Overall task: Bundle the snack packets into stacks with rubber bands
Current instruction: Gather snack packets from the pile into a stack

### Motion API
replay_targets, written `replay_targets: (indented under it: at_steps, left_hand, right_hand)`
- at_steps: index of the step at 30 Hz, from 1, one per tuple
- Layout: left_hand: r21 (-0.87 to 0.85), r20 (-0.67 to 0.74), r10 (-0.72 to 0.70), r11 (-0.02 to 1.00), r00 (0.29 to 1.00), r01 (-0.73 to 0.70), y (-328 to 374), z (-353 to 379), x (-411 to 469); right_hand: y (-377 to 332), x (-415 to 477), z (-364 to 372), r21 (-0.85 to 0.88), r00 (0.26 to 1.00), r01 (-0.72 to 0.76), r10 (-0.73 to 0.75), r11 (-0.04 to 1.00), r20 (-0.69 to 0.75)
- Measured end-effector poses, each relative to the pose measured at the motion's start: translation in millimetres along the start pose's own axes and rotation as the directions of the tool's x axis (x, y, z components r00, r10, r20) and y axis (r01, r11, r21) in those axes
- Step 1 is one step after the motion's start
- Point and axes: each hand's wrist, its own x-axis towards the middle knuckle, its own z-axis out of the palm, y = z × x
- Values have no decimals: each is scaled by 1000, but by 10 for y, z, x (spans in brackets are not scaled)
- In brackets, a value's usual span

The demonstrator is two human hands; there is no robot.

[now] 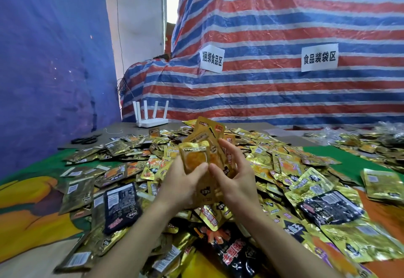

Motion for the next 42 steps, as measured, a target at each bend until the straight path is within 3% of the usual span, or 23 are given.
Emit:
replay_targets:
  at_steps: [3,9,12,18,25,31,35,37,42]
  left_hand:
    - [91,-21,135,987,991,-133,-23,87,-61]
    - [239,-93,410,894,907,-379,-20,219,-116]
    - [220,-223,439,893,871,-393,-21,233,-84]
    - [178,-248,484,874,839,-452,26,260,-115]
    - [-1,-93,228,973,969,-229,65,233,-59]
    - [-147,-70,153,976,986,-161,71,233,-63]
    - [-305,-114,129,939,985,-159,98,235,-81]
    - [-344,-103,128,926,986,-156,93,245,-81]
    - [-463,57,82,885,995,-46,70,295,-65]
  right_hand:
    - [23,-1,24,-2,1000,-21,21,1000,-5]
    - [0,10,60,53,996,-86,84,995,41]
    - [-12,1,92,46,996,-80,78,996,53]
    - [-38,-7,164,129,996,-58,50,990,68]
    - [-57,-21,117,197,997,-48,36,979,66]
    - [-73,48,60,235,992,-31,59,972,-114]
    - [-76,38,31,142,994,58,-43,988,-104]
    - [-77,25,58,168,996,33,-18,985,-88]
    - [-94,3,117,106,990,92,-80,990,-114]
